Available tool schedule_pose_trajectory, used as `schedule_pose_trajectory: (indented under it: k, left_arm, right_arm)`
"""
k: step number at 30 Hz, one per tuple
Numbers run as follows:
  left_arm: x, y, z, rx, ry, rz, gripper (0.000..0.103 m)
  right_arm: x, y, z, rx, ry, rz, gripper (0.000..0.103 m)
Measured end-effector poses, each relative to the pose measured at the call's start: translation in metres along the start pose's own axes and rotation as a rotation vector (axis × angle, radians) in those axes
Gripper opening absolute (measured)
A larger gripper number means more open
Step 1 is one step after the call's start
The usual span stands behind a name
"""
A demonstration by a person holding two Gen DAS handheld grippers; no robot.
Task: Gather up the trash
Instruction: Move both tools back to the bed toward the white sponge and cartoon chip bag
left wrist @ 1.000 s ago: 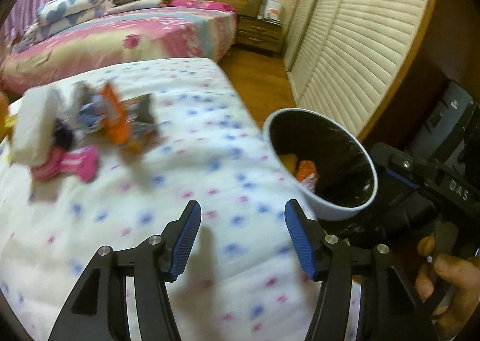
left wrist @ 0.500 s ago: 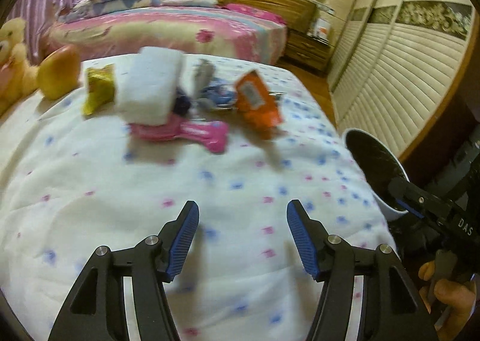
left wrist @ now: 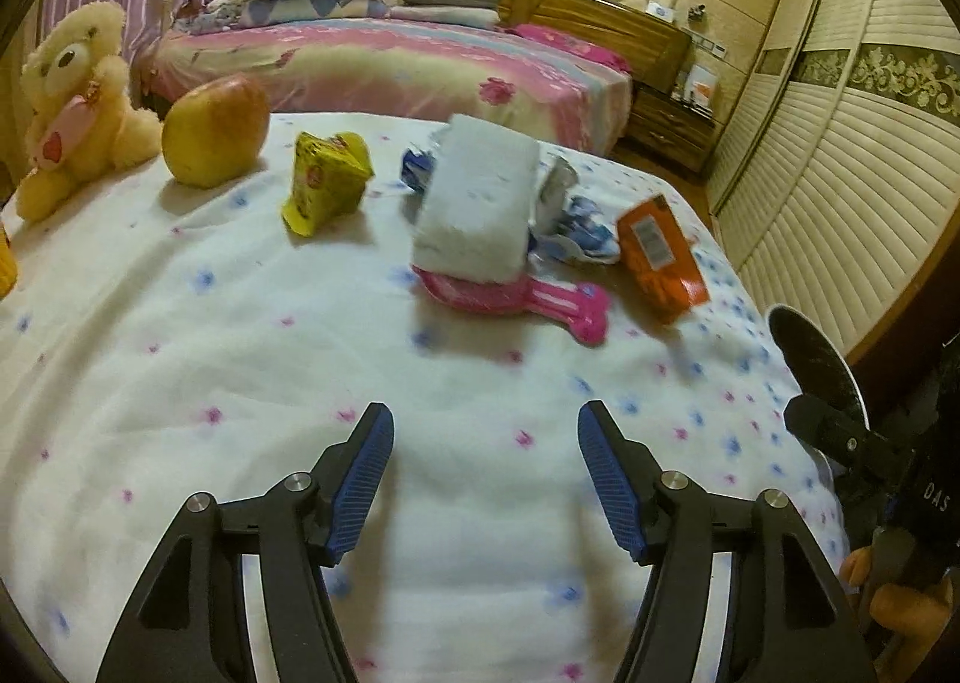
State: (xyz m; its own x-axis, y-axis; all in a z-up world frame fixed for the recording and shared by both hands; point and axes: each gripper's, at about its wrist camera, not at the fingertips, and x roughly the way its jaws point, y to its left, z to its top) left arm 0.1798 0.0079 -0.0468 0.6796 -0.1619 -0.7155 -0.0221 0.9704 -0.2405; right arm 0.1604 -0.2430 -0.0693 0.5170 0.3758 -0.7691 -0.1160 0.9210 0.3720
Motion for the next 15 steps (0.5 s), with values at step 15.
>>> schedule_pose_trajectory:
  k: [15]
  left_arm:
    - [0.027, 0.008, 0.029, 0.012, -0.006, 0.005, 0.066]
  right_arm:
    - [0.036, 0.019, 0.028, -0.051, 0.024, 0.03, 0.091]
